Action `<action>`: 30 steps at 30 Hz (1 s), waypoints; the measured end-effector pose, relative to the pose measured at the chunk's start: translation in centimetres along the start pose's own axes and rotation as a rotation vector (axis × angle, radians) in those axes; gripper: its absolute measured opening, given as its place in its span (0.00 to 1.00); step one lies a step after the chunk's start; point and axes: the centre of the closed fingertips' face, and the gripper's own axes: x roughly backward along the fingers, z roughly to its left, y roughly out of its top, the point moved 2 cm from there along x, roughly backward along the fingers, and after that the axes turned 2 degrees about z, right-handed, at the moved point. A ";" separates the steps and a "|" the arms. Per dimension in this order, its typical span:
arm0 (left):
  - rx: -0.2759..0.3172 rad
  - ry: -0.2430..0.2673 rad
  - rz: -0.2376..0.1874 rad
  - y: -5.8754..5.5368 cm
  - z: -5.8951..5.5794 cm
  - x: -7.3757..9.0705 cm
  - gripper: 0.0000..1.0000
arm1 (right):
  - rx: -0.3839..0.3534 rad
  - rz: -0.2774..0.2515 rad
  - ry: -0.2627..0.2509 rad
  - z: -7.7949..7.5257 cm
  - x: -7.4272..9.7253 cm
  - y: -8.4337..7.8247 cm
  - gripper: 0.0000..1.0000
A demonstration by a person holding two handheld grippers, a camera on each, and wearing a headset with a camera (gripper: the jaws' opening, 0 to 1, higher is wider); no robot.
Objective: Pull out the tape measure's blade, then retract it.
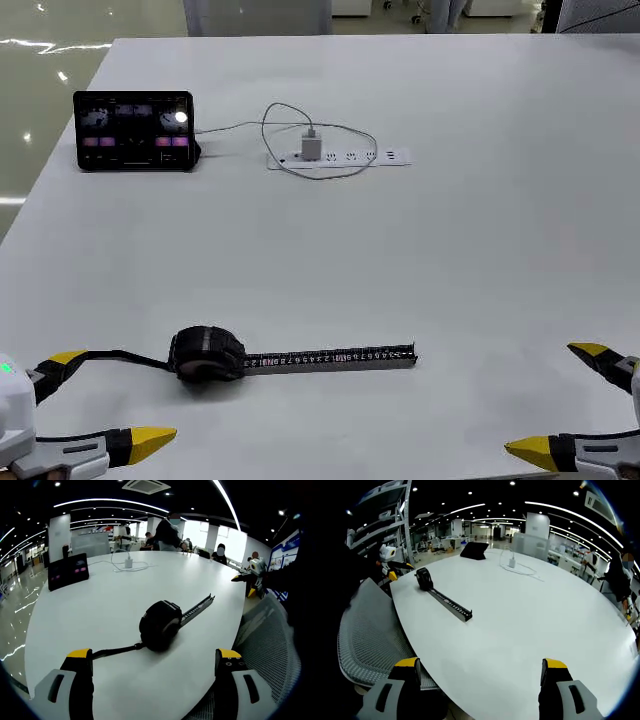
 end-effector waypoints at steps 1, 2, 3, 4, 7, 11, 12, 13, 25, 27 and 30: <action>0.000 0.001 0.001 -0.1 0.0 0.0 0.99 | 0.007 0.004 0.000 0.0 0.0 -0.1 0.99; -0.001 0.002 0.004 -0.1 0.0 0.0 0.99 | 0.010 0.004 0.001 0.1 0.0 -0.1 0.99; -0.001 0.002 0.005 -0.2 0.0 0.0 0.99 | 0.010 0.004 0.002 0.1 0.0 -0.1 0.99; -0.003 0.005 0.008 -0.2 0.1 0.0 0.99 | 0.010 0.005 0.001 0.2 0.0 -0.1 0.99; -0.004 0.008 0.012 -0.3 0.2 0.1 0.99 | 0.010 0.011 0.006 0.3 0.0 -0.3 0.99; -0.010 0.015 0.016 0.0 0.3 0.0 0.99 | 0.014 0.028 0.021 0.6 -0.1 -0.6 0.99; 0.001 0.013 0.016 0.2 0.3 0.0 0.99 | 0.020 0.032 0.019 0.6 0.0 -0.6 0.99; 0.012 0.011 0.016 0.4 0.2 -0.1 0.99 | 0.023 0.035 0.023 0.7 0.0 -0.6 0.99; 0.044 0.012 -0.011 2.7 -1.0 -1.6 0.99 | 0.087 0.095 0.057 0.1 -0.1 0.1 0.99; 0.040 0.015 -0.014 3.0 -1.2 -2.1 0.99 | 0.101 0.101 0.070 -0.1 -0.3 0.4 0.99; 0.043 0.032 -0.003 3.1 -1.4 -2.8 0.99 | 0.120 0.128 0.091 -0.2 -0.6 0.6 0.99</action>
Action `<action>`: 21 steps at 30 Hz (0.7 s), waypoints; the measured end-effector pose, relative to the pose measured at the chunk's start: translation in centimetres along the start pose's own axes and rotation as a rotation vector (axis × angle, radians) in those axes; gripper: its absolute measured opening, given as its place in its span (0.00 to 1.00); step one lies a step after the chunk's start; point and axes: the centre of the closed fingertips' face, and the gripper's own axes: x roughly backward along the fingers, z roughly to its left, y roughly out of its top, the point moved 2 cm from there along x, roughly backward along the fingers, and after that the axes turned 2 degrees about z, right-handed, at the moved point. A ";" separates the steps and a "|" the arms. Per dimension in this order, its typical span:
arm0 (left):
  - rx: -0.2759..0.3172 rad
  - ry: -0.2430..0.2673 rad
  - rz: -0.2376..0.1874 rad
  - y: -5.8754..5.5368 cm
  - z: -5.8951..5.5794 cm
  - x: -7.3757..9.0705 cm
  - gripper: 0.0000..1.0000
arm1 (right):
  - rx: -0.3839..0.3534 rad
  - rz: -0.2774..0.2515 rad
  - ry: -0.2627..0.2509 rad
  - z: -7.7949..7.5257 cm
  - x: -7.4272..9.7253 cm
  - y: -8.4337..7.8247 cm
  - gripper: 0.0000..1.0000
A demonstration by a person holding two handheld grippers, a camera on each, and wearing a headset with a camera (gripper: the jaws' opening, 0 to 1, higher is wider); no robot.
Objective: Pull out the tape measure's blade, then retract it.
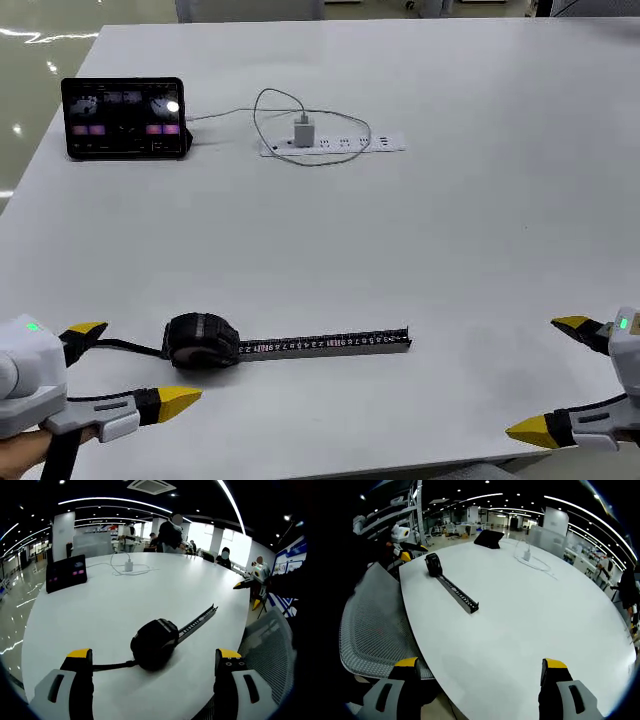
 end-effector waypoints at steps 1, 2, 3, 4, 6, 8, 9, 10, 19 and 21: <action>0.009 -0.001 0.004 0.0 -0.2 -0.4 0.99 | -0.002 0.016 0.007 -0.1 -0.3 0.1 0.99; 0.021 -0.005 0.005 0.1 -0.4 -0.6 0.99 | -0.010 0.045 0.019 -0.1 -0.4 -0.1 0.99; 0.027 -0.002 0.009 0.1 -0.6 -0.9 0.99 | -0.013 0.051 0.027 -0.1 -0.6 0.0 0.99; 0.020 0.003 0.019 0.0 -0.9 -1.2 0.99 | 0.001 0.052 0.032 -0.1 -0.7 0.3 0.99; 0.025 -0.006 0.016 0.1 -1.5 -1.5 0.99 | 0.022 0.060 0.046 0.0 -1.0 0.5 0.99; 0.033 -0.010 0.016 0.2 -2.0 -1.9 0.99 | 0.029 0.076 0.065 0.1 -1.2 0.6 0.99; 0.039 -0.009 0.000 0.5 -2.3 -2.2 0.99 | 0.030 0.086 0.078 0.2 -1.4 0.6 0.99; 0.043 -0.001 -0.004 0.6 -2.3 -2.3 0.99 | 0.037 0.087 0.086 0.3 -1.4 0.7 0.99; 0.163 0.115 0.026 0.4 -1.6 -3.3 0.99 | 0.138 0.096 0.104 -0.8 -2.7 2.0 0.99; 0.178 0.127 0.006 0.5 -1.5 -3.4 0.99 | 0.154 0.105 0.116 -0.7 -2.9 2.4 0.99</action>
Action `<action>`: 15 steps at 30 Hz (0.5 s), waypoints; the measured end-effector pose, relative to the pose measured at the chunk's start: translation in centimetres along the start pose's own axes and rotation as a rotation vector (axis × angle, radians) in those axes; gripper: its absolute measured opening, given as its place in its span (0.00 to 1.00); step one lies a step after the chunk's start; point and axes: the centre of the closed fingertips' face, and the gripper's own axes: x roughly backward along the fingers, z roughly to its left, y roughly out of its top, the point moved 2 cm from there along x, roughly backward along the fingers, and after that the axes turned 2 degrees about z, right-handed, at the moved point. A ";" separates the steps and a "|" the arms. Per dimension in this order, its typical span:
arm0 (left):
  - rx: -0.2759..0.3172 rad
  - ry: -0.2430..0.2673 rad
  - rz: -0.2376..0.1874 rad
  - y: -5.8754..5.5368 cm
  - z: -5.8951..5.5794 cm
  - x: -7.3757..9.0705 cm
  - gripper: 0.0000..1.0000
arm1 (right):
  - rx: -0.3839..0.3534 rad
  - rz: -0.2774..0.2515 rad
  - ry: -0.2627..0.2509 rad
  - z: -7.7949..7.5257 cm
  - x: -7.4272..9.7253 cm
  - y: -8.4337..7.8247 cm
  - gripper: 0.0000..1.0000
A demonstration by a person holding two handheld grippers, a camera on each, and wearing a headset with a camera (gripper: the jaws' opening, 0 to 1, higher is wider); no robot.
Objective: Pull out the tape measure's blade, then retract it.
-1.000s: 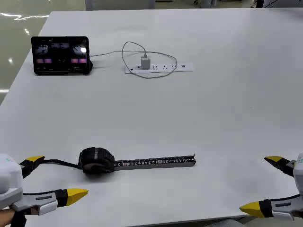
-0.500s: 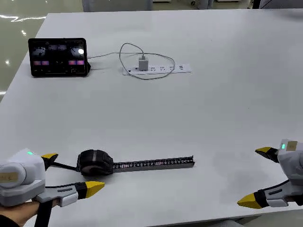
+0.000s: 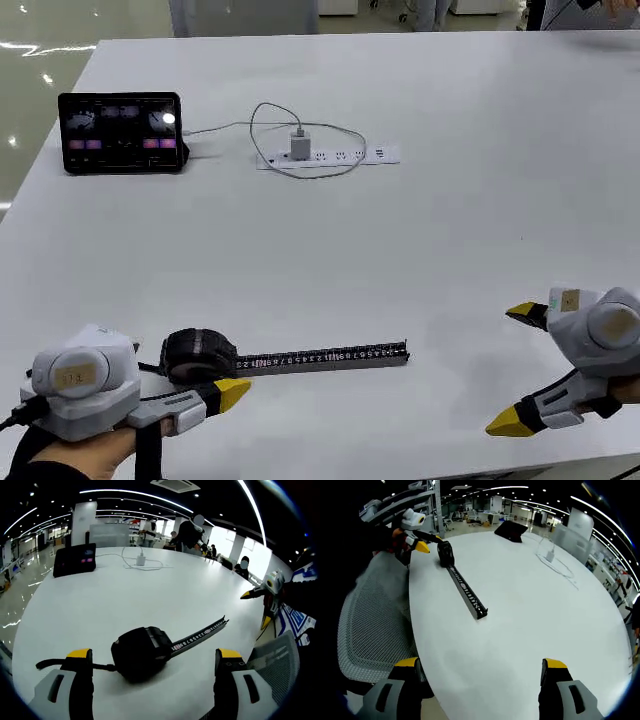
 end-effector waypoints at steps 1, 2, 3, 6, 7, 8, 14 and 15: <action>0.008 0.019 -0.016 0.1 0.2 -0.1 0.99 | 0.008 0.000 0.005 0.0 -0.1 0.2 0.99; 0.010 0.019 -0.024 0.2 0.1 -0.2 0.99 | 0.018 0.004 0.007 -0.1 -0.1 0.3 0.99; 0.017 0.016 -0.035 0.2 -0.2 -0.3 0.99 | 0.027 0.014 0.005 -0.2 -0.2 0.5 0.99; 0.014 0.032 -0.031 -0.1 -0.5 -0.9 0.99 | 0.032 0.021 0.022 -0.5 -0.5 1.0 0.99; 0.010 0.044 -0.030 -0.1 -0.5 -1.1 0.99 | 0.040 0.026 0.023 -0.6 -0.7 1.1 0.99; 0.013 0.065 -0.031 -0.1 -0.5 -1.2 0.99 | 0.053 0.038 0.027 -0.7 -0.8 1.3 0.99; -0.003 0.178 -0.082 1.0 0.6 -1.0 0.99 | 0.117 0.045 0.057 -0.9 -1.7 2.3 0.99; -0.007 0.192 -0.090 1.1 0.8 -1.0 0.99 | 0.124 0.055 0.062 -1.0 -2.1 2.2 0.99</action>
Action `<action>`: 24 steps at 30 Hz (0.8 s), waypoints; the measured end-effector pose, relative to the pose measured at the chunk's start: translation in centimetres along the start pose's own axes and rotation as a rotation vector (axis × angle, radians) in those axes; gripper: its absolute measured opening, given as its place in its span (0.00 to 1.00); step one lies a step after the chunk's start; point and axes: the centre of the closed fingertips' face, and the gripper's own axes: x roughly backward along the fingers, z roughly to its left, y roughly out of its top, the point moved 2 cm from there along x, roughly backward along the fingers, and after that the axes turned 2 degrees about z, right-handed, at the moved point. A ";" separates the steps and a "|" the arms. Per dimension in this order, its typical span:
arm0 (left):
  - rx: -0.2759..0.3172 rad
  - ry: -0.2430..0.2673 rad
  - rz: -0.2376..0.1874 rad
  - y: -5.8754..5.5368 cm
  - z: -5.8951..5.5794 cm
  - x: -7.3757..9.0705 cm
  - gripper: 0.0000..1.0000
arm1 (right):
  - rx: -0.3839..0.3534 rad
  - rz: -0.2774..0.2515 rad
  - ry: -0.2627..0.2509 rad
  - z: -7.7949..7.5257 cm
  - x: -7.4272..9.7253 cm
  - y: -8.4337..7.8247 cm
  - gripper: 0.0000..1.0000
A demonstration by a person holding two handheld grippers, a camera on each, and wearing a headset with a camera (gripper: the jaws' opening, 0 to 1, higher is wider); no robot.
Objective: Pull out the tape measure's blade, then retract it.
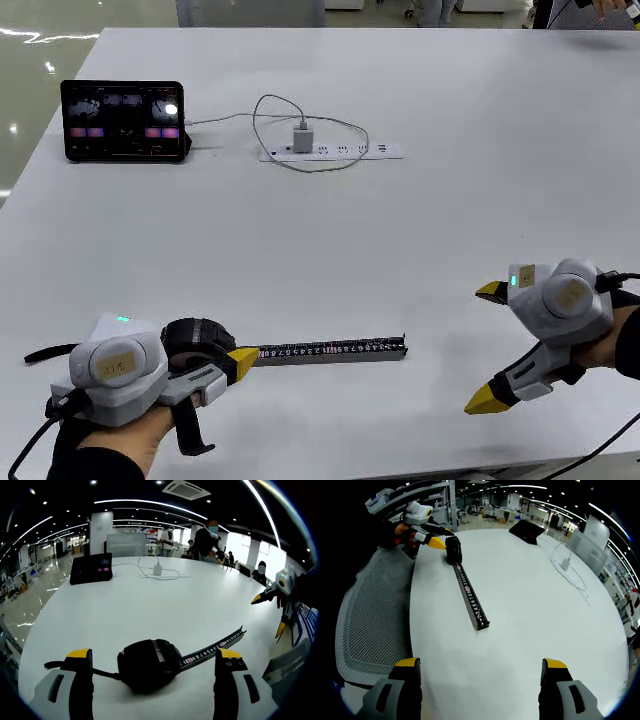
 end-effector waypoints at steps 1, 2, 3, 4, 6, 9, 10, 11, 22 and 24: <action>-0.001 0.008 -0.006 0.1 0.1 0.0 0.99 | 0.005 0.010 0.004 -0.1 -0.2 -0.1 0.99; -0.001 0.015 -0.010 0.1 0.2 0.0 0.99 | 0.011 0.016 0.007 -0.1 -0.4 0.0 0.99; -0.001 0.025 -0.020 0.2 0.4 -0.1 0.99 | 0.021 0.022 0.012 -0.1 -0.6 0.1 0.99; 0.001 0.027 -0.029 0.2 0.4 -0.2 0.99 | 0.025 0.025 0.016 -0.2 -0.8 0.2 0.99; 0.014 0.037 -0.050 0.0 0.5 -0.5 0.99 | 0.038 0.027 0.022 -0.2 -1.1 0.5 0.99; 0.035 0.028 -0.074 -0.7 0.2 -1.0 0.99 | 0.066 0.020 0.022 -0.5 -1.5 1.0 0.99; 0.041 0.029 -0.060 -1.2 0.3 -1.4 0.99 | 0.067 0.018 0.021 -0.5 -1.6 1.3 0.99; 0.042 0.033 -0.057 -1.4 0.4 -1.6 0.99 | 0.057 0.029 0.022 -0.6 -1.7 1.3 0.99; -0.004 0.084 -0.117 -1.2 1.2 -2.6 0.99 | 0.133 0.038 0.043 -1.0 -4.1 3.5 0.95; 0.003 0.077 -0.125 -1.2 1.3 -2.7 0.99 | 0.139 0.041 0.055 -1.0 -4.7 3.9 0.93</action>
